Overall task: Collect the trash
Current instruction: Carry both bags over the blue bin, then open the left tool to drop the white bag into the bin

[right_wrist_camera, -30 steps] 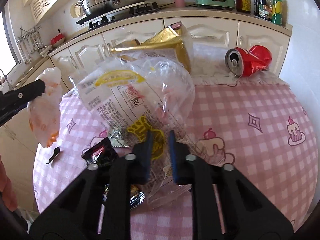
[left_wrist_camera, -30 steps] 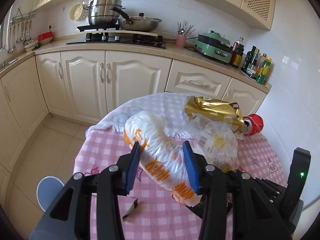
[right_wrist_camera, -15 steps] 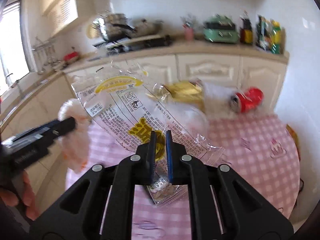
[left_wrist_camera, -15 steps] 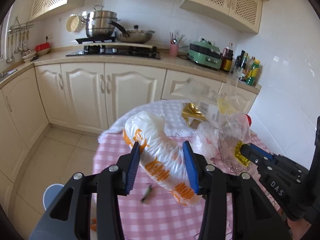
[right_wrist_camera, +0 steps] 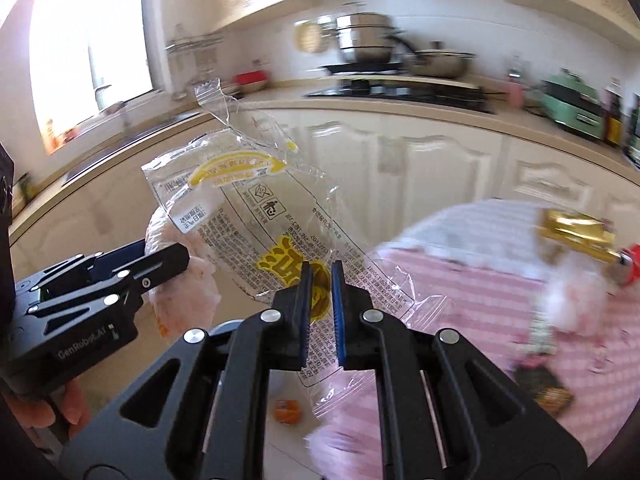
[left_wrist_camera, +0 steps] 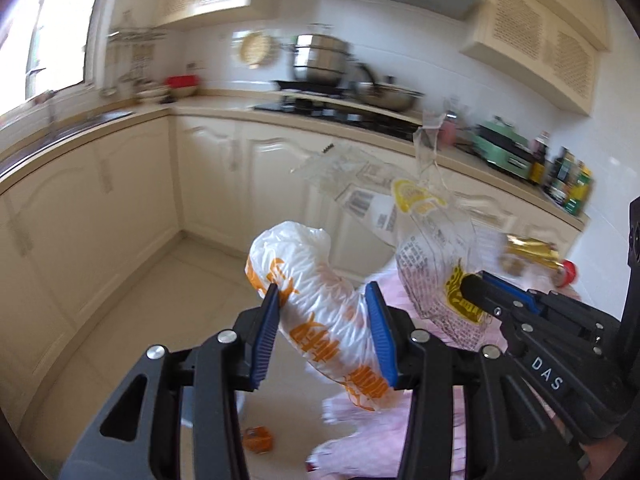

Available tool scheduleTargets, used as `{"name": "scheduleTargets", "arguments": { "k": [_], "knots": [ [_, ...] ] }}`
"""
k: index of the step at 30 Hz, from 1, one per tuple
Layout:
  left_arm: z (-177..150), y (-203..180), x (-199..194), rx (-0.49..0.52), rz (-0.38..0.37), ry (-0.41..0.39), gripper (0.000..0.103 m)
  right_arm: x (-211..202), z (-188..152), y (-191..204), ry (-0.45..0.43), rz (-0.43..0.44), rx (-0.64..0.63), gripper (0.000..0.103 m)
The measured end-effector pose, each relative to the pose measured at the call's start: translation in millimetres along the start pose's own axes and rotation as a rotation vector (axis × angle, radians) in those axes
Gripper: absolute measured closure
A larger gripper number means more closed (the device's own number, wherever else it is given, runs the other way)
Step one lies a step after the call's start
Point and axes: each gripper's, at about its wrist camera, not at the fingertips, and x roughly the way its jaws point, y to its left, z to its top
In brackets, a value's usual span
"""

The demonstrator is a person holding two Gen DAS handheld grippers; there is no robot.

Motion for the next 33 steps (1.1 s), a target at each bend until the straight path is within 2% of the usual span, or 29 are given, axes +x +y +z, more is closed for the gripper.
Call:
{"name": "scheduleTargets", "arguments": {
  "k": [7,10,17,20,24,29,33],
  "knots": [
    [-21,113,17,-0.134,0.119,0.046,0.061,91,-7,96,0.103,0.108,-0.094,0.093],
    [-37,165,37,-0.2,0.178,0.094,0.061,131,-19,121,0.155,0.133,-0.113,0.093],
    [-78,244,99,-0.316,0.242,0.238,0.061,232,-64,157,0.319,0.168,-0.111,0.093],
    [-95,262,129,-0.354,0.226,0.3,0.061,261,-81,158,0.375,0.165,-0.104,0.093],
    [-116,273,171,-0.357,0.228,0.384,0.061,295,-99,152,0.432,0.149,-0.082,0.093],
    [-129,284,216,-0.373,0.211,0.46,0.057,315,-105,143,0.467,0.135,-0.061,0.093],
    [-139,287,235,-0.401,0.199,0.519,0.053,324,-111,138,0.486,0.124,-0.055,0.093]
  ]
}}
